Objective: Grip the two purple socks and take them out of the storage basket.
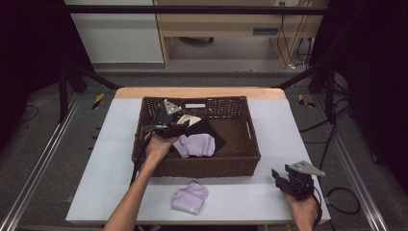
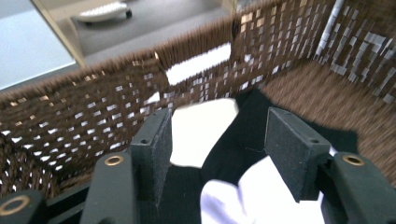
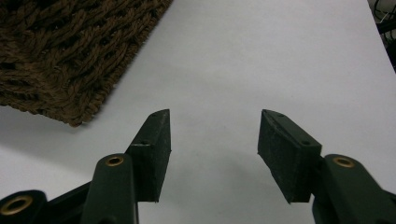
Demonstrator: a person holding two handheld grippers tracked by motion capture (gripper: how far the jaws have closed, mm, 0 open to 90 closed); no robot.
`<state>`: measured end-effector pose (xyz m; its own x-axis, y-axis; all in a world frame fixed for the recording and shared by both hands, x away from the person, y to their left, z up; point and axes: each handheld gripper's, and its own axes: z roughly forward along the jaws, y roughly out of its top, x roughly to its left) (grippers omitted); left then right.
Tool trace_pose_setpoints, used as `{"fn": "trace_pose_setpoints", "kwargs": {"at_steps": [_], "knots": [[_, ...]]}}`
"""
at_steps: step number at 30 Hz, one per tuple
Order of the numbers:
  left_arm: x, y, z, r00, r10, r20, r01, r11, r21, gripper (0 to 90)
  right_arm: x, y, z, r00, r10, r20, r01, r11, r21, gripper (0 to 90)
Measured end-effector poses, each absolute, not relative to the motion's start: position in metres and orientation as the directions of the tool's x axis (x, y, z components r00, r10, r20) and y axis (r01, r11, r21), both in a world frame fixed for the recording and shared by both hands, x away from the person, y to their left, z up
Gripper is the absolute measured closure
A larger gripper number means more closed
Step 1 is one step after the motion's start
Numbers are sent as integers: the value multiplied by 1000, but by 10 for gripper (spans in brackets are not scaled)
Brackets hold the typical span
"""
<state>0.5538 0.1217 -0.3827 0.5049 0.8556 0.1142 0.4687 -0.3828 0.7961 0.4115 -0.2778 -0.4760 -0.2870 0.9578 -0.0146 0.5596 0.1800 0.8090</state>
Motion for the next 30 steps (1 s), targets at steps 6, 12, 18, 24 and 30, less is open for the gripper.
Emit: {"fn": "trace_pose_setpoints", "kwargs": {"at_steps": [6,12,18,24,30], "knots": [[557,112,-392,548,821,158,513,-480,712,436,411,-278,-476,-286,958,-14,563,179,807,443],[560,100,-402,580,789,204,555,-566,609,402,411,-278,-476,-288,957,-18,561,184,807,442],[565,96,-410,582,787,205,604,-586,540,375,411,-278,-477,-289,957,-12,566,181,804,441],[572,95,-416,589,793,154,662,-583,471,339,411,-278,-477,-289,957,-12,568,181,803,439],[575,93,-424,595,791,146,701,-599,388,411,412,-278,-478,-289,957,-15,572,185,799,437]]}}
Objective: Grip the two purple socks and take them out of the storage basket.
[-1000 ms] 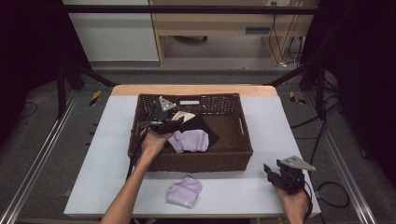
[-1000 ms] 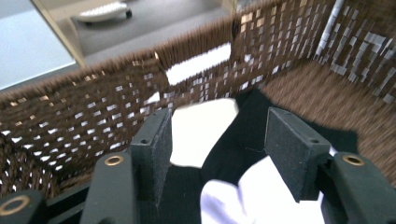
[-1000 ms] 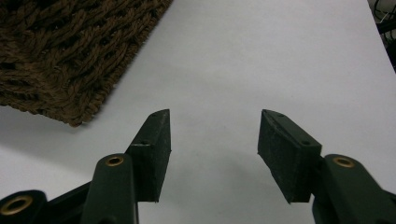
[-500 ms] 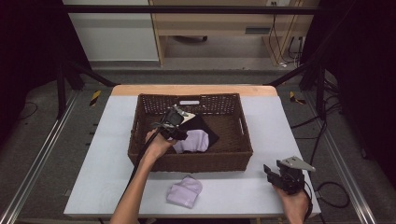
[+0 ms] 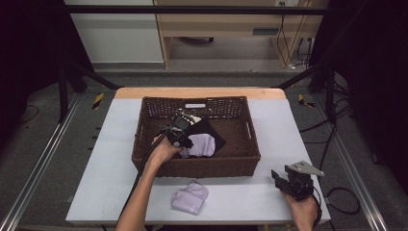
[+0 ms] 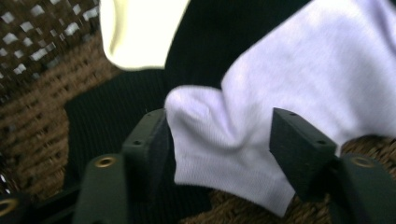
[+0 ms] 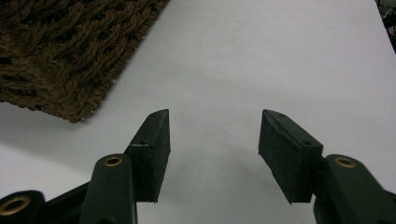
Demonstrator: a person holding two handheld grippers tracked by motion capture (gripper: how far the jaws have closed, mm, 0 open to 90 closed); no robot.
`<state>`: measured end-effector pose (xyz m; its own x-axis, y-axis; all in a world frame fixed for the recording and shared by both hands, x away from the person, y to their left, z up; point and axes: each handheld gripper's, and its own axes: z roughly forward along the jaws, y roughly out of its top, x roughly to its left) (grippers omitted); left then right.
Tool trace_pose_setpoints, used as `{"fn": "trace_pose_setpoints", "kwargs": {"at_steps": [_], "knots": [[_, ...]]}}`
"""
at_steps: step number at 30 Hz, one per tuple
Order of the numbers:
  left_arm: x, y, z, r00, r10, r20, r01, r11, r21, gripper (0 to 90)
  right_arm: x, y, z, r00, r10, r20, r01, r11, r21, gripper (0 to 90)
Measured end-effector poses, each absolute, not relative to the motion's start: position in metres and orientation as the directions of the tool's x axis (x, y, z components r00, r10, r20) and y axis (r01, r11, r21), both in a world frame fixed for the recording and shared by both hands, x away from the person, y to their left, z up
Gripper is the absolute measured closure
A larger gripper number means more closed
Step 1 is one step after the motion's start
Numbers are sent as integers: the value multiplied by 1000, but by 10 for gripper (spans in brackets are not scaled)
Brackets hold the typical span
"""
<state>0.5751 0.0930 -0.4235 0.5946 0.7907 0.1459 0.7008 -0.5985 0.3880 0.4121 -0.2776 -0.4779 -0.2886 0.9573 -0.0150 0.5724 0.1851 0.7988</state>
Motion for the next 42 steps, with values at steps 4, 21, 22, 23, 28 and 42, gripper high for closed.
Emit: {"fn": "trace_pose_setpoints", "kwargs": {"at_steps": [4,21,22,23,28,42], "knots": [[576,94,-424,599,791,127,710,-597,374,601,412,-278,-478,-289,957,-14,573,185,799,437],[568,108,-404,560,825,76,642,-490,589,890,411,-278,-478,-287,958,-6,577,179,797,439],[569,107,-405,560,825,77,645,-493,584,889,411,-278,-478,-287,958,-7,577,178,797,439],[570,106,-407,550,830,89,654,-494,573,754,411,-278,-478,-287,958,-7,577,179,797,438],[577,101,-417,538,835,115,708,-522,475,326,412,-278,-478,-288,958,-12,576,184,796,434],[583,95,-427,595,800,80,743,-585,324,726,413,-277,-478,-284,959,-12,580,182,794,427]]}}
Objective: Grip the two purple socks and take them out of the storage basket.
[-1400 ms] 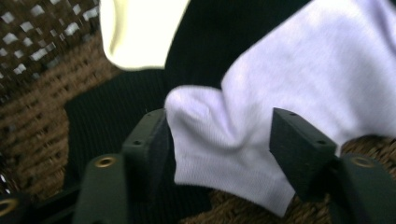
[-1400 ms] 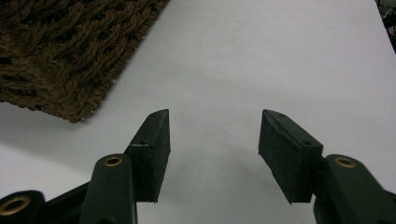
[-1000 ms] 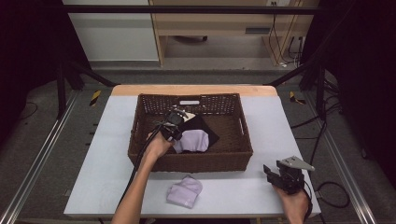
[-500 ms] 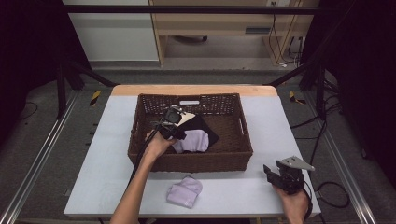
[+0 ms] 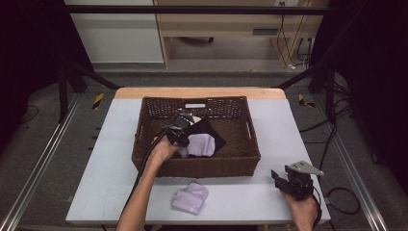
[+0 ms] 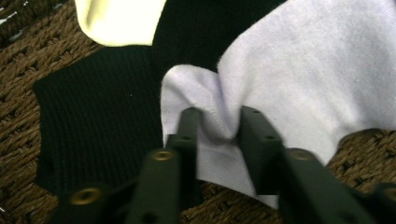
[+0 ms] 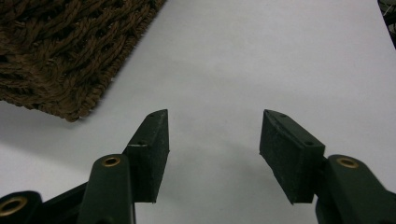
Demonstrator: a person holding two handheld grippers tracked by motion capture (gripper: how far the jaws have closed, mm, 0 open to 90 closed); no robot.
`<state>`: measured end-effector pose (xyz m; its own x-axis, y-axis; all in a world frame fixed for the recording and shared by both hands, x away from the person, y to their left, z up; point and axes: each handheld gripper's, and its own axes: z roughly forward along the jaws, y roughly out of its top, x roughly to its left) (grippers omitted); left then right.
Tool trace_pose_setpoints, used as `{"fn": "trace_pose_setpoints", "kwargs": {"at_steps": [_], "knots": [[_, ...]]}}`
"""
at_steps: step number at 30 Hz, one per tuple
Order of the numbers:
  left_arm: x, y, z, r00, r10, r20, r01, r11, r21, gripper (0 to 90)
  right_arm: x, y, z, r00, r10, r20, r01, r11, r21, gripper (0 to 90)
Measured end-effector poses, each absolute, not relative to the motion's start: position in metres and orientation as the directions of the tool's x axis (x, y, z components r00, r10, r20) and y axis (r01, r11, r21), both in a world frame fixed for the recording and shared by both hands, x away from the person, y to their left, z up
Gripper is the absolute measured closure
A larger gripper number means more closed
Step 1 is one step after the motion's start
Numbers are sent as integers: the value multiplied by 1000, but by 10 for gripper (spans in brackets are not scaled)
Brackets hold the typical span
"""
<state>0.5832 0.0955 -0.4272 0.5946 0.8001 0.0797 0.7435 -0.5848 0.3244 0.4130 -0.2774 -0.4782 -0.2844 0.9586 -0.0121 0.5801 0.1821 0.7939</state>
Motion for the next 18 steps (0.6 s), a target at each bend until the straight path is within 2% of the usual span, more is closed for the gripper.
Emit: {"fn": "trace_pose_setpoints", "kwargs": {"at_steps": [1,3,10,18], "knots": [[583,96,-427,590,804,80,742,-578,339,783,413,-277,-478,-284,959,-13,580,182,794,429],[582,97,-424,584,807,84,737,-571,362,816,413,-277,-478,-284,959,-12,580,182,794,429],[569,102,-407,591,802,87,641,-532,553,828,412,-278,-478,-285,958,-11,580,182,794,431],[554,104,-395,608,782,140,512,-520,684,828,412,-278,-478,-285,959,-11,581,182,794,431]]}}
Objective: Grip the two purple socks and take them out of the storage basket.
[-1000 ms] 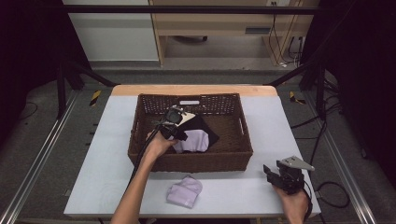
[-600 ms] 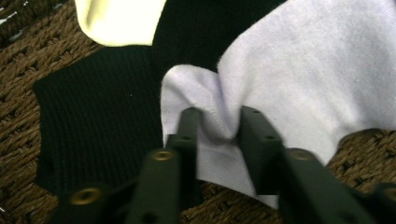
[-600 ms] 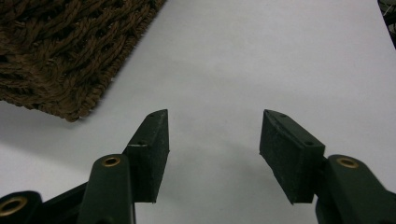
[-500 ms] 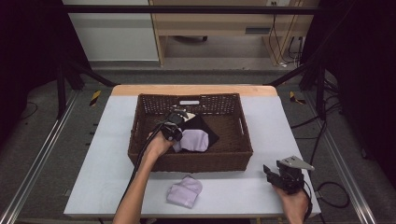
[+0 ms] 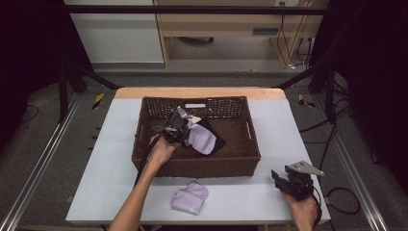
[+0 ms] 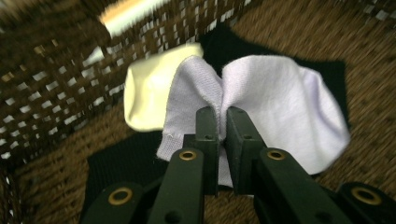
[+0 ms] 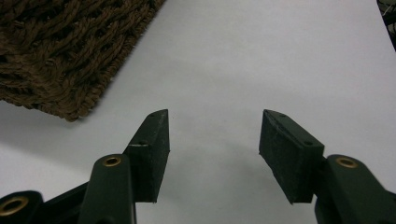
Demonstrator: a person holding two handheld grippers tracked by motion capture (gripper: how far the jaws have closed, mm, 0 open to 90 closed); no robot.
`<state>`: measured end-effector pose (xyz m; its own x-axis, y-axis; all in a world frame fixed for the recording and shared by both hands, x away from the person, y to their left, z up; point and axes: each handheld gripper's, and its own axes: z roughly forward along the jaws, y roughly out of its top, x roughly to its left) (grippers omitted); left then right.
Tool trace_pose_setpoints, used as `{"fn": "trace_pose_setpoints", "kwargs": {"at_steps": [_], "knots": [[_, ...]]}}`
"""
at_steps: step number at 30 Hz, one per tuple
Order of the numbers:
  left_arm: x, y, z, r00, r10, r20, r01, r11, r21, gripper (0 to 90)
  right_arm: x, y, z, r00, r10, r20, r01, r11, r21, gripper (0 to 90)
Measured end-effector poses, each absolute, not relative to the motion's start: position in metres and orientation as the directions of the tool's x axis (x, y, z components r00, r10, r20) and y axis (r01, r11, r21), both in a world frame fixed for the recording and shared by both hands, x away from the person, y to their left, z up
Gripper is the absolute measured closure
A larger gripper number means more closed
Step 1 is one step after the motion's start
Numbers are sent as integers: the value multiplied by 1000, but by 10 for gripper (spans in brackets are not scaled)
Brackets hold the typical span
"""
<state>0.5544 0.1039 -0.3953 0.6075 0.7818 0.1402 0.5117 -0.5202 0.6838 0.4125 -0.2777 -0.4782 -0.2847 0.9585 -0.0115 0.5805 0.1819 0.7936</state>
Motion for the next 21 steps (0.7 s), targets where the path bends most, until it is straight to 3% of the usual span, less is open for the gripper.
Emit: {"fn": "trace_pose_setpoints", "kwargs": {"at_steps": [10,15,21], "knots": [[541,120,-380,590,800,113,378,-397,837,829,412,-278,-478,-282,959,-14,582,183,793,432],[538,129,-372,576,815,62,347,-312,884,831,413,-278,-478,-283,959,-16,580,185,793,435],[532,136,-360,565,823,60,297,-271,916,833,413,-278,-478,-284,959,-17,580,186,793,436]]}}
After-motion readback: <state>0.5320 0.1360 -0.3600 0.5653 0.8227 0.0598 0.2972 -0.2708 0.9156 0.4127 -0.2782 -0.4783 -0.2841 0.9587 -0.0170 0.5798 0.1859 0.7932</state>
